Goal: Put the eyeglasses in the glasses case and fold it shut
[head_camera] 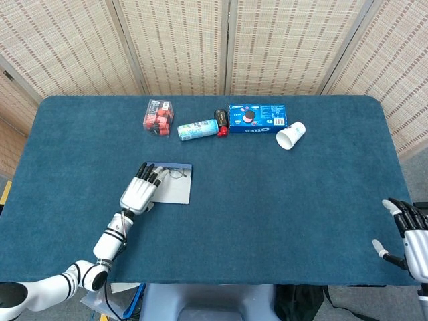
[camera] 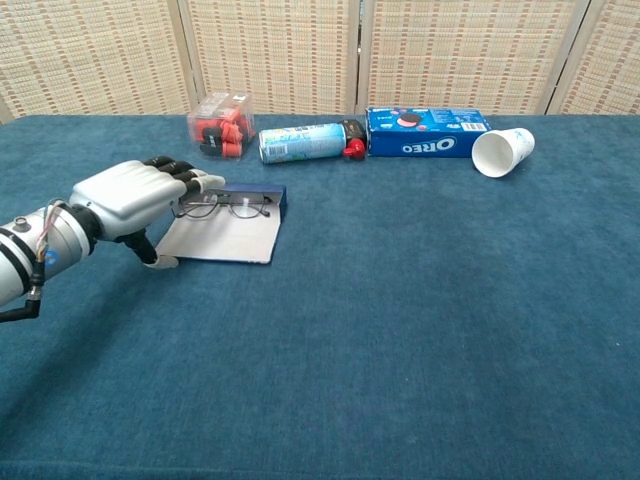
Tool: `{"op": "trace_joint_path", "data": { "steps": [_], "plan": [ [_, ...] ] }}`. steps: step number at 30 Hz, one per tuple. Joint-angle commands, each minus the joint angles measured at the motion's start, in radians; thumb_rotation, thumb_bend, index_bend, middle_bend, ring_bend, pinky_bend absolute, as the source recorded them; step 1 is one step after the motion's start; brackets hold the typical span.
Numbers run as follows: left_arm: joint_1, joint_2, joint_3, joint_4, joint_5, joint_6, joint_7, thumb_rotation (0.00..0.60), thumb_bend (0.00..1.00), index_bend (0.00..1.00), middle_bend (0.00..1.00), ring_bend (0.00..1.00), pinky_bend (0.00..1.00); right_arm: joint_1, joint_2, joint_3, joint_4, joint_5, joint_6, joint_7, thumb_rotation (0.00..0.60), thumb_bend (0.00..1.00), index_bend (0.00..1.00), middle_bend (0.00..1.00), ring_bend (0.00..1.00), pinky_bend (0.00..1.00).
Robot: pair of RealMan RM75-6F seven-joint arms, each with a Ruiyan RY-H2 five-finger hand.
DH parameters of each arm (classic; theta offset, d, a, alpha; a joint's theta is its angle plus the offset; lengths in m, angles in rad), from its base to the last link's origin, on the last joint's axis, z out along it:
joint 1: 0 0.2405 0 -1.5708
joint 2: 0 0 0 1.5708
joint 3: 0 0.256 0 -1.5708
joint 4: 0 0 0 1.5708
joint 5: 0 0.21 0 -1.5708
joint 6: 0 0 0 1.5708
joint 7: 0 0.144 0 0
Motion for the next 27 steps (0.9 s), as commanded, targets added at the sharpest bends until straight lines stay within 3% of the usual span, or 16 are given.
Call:
{"op": "trace_joint_path", "data": {
  "steps": [1,10,23,27],
  "plan": [
    [-0.006,-0.010,-0.005,0.027,0.015,0.003,-0.031,0.600,0.21,0.00,0.00,0.00,0.00,-0.001,0.001,0.001,-0.001,0.000,0.001,-0.001,0.600,0.25,0.10,0.11,0.09,0.11],
    [-0.029,-0.040,-0.047,0.086,0.021,0.020,-0.103,0.600,0.21,0.00,0.00,0.00,0.00,0.000,0.003,0.003,-0.005,0.004,-0.002,-0.003,0.600,0.25,0.10,0.11,0.09,0.11],
    [-0.089,-0.099,-0.150,0.157,-0.080,-0.042,-0.137,0.600,0.21,0.00,0.00,0.00,0.00,-0.001,0.001,0.004,-0.003,0.008,-0.003,-0.002,0.600,0.25,0.10,0.11,0.09,0.11],
    [-0.105,-0.125,-0.160,0.192,-0.087,-0.048,-0.154,0.600,0.21,0.11,0.00,0.00,0.00,-0.003,0.003,0.005,-0.004,0.008,0.000,0.000,0.600,0.25,0.10,0.11,0.09,0.11]
  ]
}}
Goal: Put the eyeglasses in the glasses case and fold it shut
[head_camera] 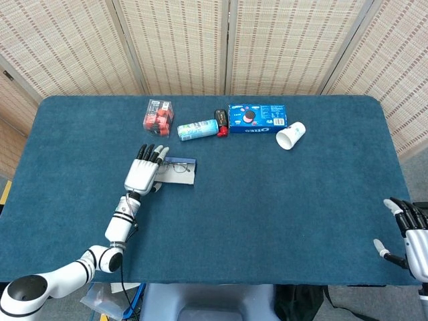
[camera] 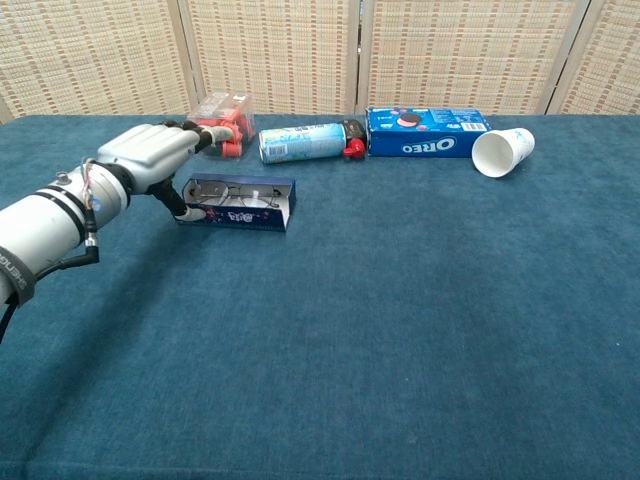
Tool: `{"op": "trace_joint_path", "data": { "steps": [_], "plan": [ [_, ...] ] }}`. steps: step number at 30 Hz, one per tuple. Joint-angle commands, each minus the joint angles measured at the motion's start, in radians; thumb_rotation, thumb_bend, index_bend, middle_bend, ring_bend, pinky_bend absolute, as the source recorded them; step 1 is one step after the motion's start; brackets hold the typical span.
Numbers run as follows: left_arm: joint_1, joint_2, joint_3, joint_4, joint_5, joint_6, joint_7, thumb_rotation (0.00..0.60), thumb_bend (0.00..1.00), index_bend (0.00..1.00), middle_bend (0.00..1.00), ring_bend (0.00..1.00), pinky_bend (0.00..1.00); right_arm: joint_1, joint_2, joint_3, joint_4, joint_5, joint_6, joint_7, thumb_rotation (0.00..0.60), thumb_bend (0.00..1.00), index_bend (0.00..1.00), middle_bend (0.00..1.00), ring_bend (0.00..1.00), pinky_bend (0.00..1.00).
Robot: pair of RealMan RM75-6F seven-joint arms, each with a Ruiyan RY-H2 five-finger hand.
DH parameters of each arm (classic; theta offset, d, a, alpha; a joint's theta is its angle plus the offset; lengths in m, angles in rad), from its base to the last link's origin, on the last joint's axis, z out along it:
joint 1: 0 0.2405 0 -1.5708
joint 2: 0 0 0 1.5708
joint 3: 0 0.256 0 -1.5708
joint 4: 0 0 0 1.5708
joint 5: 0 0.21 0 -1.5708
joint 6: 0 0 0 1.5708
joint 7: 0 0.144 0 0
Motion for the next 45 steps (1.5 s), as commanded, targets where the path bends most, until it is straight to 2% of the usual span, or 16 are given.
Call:
{"op": "trace_joint_path", "data": {
  "steps": [1,4,12,18,25,30,36,45],
  "plan": [
    [-0.011,-0.019,-0.005,0.022,-0.001,-0.003,-0.018,0.600,0.21,0.15,0.00,0.00,0.00,-0.001,0.001,0.001,0.000,0.000,0.002,0.001,0.600,0.25,0.10,0.11,0.09,0.11],
    [-0.017,-0.036,0.006,0.047,0.011,-0.002,-0.028,0.600,0.24,0.27,0.00,0.00,0.00,-0.002,0.002,0.000,0.001,0.001,0.003,0.003,0.600,0.25,0.10,0.11,0.09,0.11],
    [-0.023,-0.064,0.023,0.080,0.031,0.003,-0.049,0.600,0.31,0.43,0.03,0.00,0.00,-0.004,0.004,0.001,0.003,0.002,0.004,0.008,0.600,0.25,0.10,0.11,0.09,0.11],
    [-0.016,-0.059,0.036,0.070,0.044,0.013,-0.055,0.600,0.35,0.53,0.03,0.00,0.00,-0.004,0.004,0.002,0.007,0.003,0.002,0.012,0.600,0.25,0.10,0.11,0.09,0.11],
    [0.001,-0.039,0.050,0.033,0.045,0.014,-0.036,0.600,0.41,0.59,0.04,0.00,0.00,0.000,0.000,0.004,0.014,-0.011,0.010,0.018,0.600,0.25,0.10,0.11,0.09,0.11],
    [0.021,-0.008,0.065,-0.012,0.059,0.031,-0.040,0.600,0.48,0.66,0.08,0.00,0.00,0.002,0.003,0.004,0.014,-0.011,0.005,0.020,0.600,0.24,0.10,0.11,0.09,0.11],
    [0.066,0.087,0.098,-0.149,0.075,0.048,-0.028,0.600,0.49,0.68,0.09,0.00,0.00,0.004,0.000,0.003,0.013,-0.017,0.006,0.020,0.600,0.24,0.10,0.11,0.09,0.11],
    [0.156,0.327,0.177,-0.435,0.096,0.061,-0.009,0.600,0.49,0.67,0.09,0.00,0.00,0.004,-0.004,-0.003,0.004,-0.036,0.013,0.010,0.600,0.24,0.10,0.11,0.09,0.11]
  ]
}}
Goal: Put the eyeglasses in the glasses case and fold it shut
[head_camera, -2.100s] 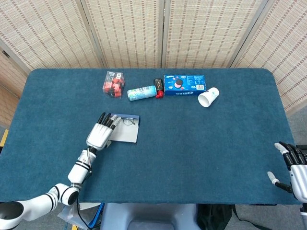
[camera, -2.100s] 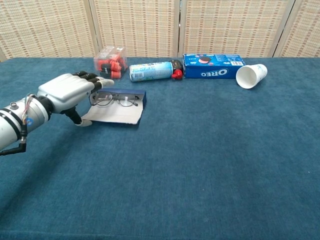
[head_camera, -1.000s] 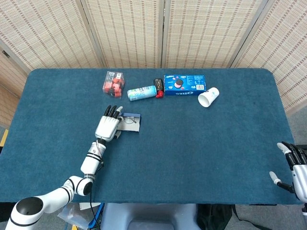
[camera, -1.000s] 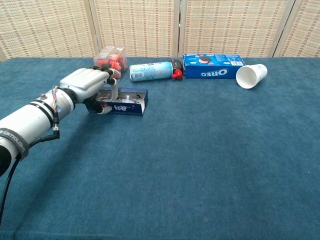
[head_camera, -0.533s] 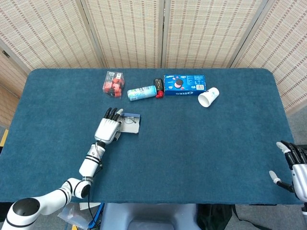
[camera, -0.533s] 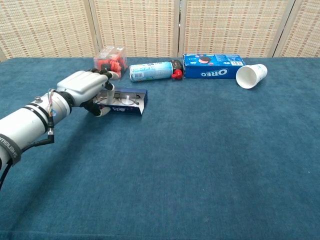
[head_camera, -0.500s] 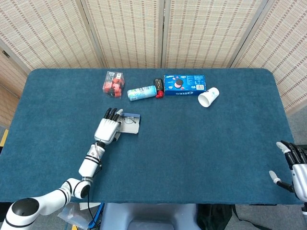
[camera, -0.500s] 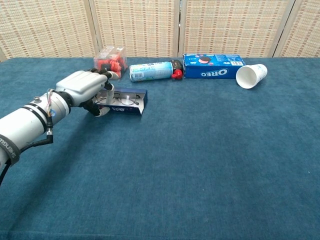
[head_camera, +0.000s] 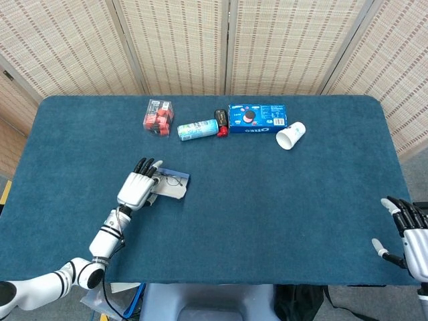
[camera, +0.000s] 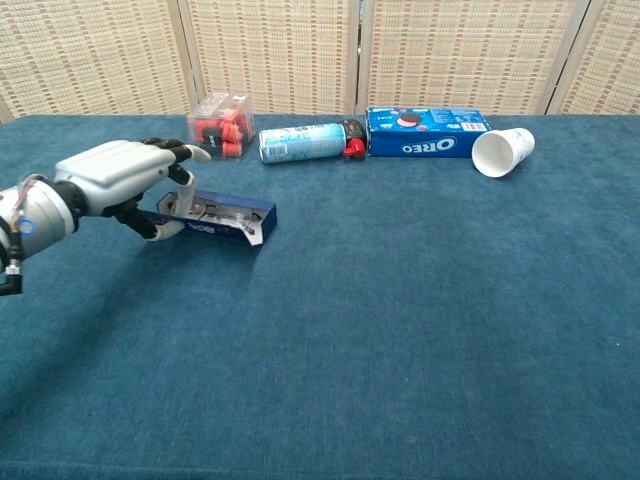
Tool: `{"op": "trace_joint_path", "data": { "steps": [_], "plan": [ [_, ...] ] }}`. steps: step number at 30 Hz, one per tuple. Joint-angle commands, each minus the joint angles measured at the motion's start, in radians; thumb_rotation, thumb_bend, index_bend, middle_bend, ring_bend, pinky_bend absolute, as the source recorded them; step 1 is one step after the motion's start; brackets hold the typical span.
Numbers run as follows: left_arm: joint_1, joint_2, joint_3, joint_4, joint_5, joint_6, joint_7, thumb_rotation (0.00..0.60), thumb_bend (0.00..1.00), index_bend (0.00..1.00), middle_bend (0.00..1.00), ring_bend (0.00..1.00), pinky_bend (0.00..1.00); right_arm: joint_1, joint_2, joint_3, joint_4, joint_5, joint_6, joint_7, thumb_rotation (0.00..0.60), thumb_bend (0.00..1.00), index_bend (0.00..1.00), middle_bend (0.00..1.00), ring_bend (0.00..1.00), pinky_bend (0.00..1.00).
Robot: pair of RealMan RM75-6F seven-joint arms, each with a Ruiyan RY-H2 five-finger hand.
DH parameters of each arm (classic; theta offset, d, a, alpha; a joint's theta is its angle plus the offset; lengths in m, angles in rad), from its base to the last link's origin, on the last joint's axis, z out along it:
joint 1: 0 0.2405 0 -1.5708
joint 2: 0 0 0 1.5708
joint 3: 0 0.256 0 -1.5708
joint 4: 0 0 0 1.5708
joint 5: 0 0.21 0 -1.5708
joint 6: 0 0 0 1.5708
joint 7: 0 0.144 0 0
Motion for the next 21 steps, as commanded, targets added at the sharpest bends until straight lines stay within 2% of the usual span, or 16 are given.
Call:
{"op": "trace_joint_path", "data": {
  "steps": [1,6,10,13,21],
  "plan": [
    [0.056,0.125,0.052,-0.133,0.014,0.011,0.020,0.600,0.49,0.66,0.09,0.00,0.00,-0.002,-0.002,-0.002,-0.003,-0.004,0.004,-0.004,0.600,0.24,0.10,0.11,0.09,0.11],
    [0.103,0.239,0.109,-0.257,0.027,0.016,0.040,0.600,0.49,0.65,0.09,0.00,0.00,-0.004,-0.002,-0.006,-0.013,-0.012,0.008,-0.016,0.600,0.24,0.10,0.11,0.09,0.11],
    [0.120,0.289,0.139,-0.318,0.034,0.014,0.074,0.600,0.49,0.65,0.09,0.00,0.00,-0.001,-0.002,-0.007,-0.020,-0.019,0.007,-0.024,0.600,0.24,0.10,0.11,0.09,0.11],
    [0.121,0.299,0.139,-0.336,0.030,0.011,0.095,0.600,0.49,0.64,0.09,0.00,0.00,0.001,-0.003,-0.008,-0.024,-0.023,0.007,-0.028,0.600,0.24,0.10,0.11,0.09,0.11],
    [0.097,0.289,0.100,-0.333,-0.007,-0.008,0.132,0.600,0.48,0.64,0.09,0.00,0.00,-0.005,-0.006,-0.013,-0.025,-0.031,0.017,-0.030,0.600,0.24,0.10,0.11,0.09,0.11]
  ]
}}
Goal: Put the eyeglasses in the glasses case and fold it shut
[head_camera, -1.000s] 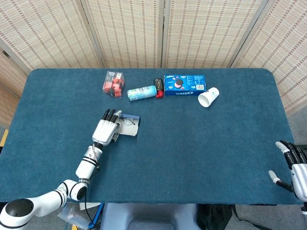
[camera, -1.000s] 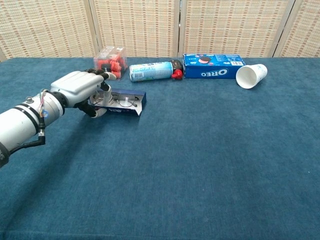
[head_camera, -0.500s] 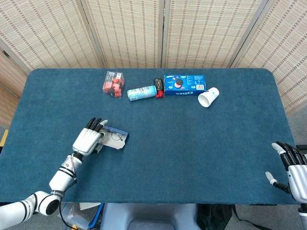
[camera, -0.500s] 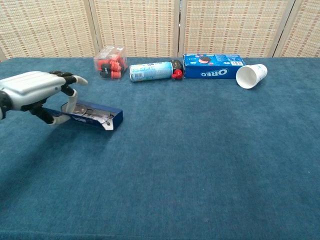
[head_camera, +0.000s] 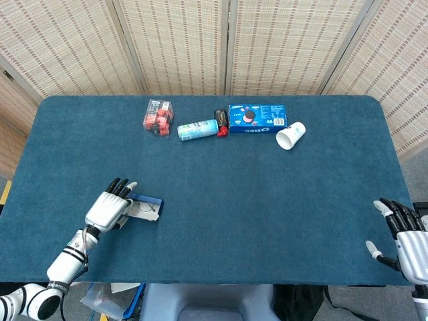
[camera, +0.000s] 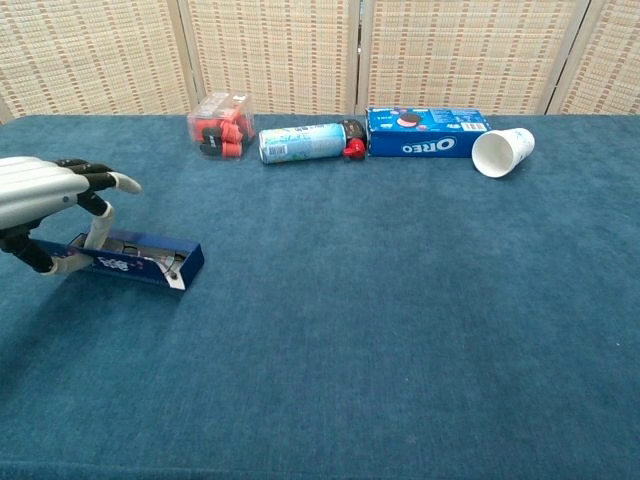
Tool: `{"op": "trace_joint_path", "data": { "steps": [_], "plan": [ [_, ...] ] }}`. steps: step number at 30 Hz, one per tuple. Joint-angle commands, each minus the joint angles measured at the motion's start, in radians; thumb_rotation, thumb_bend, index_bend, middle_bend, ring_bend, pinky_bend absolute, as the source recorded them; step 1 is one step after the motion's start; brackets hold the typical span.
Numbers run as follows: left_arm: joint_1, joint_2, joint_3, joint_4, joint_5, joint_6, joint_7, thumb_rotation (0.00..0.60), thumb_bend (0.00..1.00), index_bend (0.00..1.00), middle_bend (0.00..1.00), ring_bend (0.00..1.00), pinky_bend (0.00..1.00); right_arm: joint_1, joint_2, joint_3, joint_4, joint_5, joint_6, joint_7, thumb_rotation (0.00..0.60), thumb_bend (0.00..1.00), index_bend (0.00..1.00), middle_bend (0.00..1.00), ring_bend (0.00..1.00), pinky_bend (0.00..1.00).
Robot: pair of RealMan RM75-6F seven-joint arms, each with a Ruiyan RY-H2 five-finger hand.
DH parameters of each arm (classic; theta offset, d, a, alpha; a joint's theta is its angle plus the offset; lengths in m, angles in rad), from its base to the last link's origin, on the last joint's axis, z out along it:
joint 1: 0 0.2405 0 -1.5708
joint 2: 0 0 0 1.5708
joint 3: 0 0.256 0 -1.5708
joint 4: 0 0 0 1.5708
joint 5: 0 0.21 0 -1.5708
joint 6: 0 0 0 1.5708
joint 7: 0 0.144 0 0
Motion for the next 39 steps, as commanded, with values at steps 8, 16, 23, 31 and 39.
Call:
{"op": "trace_joint_path", "data": {
  "steps": [8,16,23,31,39],
  "plan": [
    [-0.049,-0.014,-0.046,0.020,-0.051,-0.035,0.073,0.600,0.48,0.61,0.09,0.00,0.00,-0.008,-0.007,-0.006,0.007,-0.008,0.013,0.005,0.600,0.24,0.10,0.11,0.09,0.11],
    [-0.106,-0.058,-0.069,0.086,-0.158,-0.100,0.188,0.600,0.48,0.58,0.09,0.00,0.00,-0.012,-0.011,-0.010,0.014,-0.010,0.016,0.009,0.600,0.24,0.10,0.11,0.09,0.11],
    [-0.151,-0.094,-0.086,0.116,-0.259,-0.121,0.278,0.600,0.48,0.54,0.09,0.00,0.00,-0.018,-0.007,-0.011,0.010,-0.011,0.025,0.008,0.600,0.24,0.10,0.11,0.09,0.11],
    [-0.191,-0.145,-0.096,0.174,-0.334,-0.122,0.333,0.600,0.48,0.50,0.09,0.00,0.00,-0.021,-0.003,-0.010,0.009,-0.007,0.025,0.010,0.600,0.24,0.10,0.11,0.09,0.11],
    [-0.222,-0.183,-0.098,0.222,-0.399,-0.122,0.373,0.600,0.47,0.40,0.08,0.00,0.00,-0.022,-0.001,-0.010,0.011,-0.001,0.023,0.014,0.600,0.24,0.10,0.11,0.09,0.11]
  ]
}}
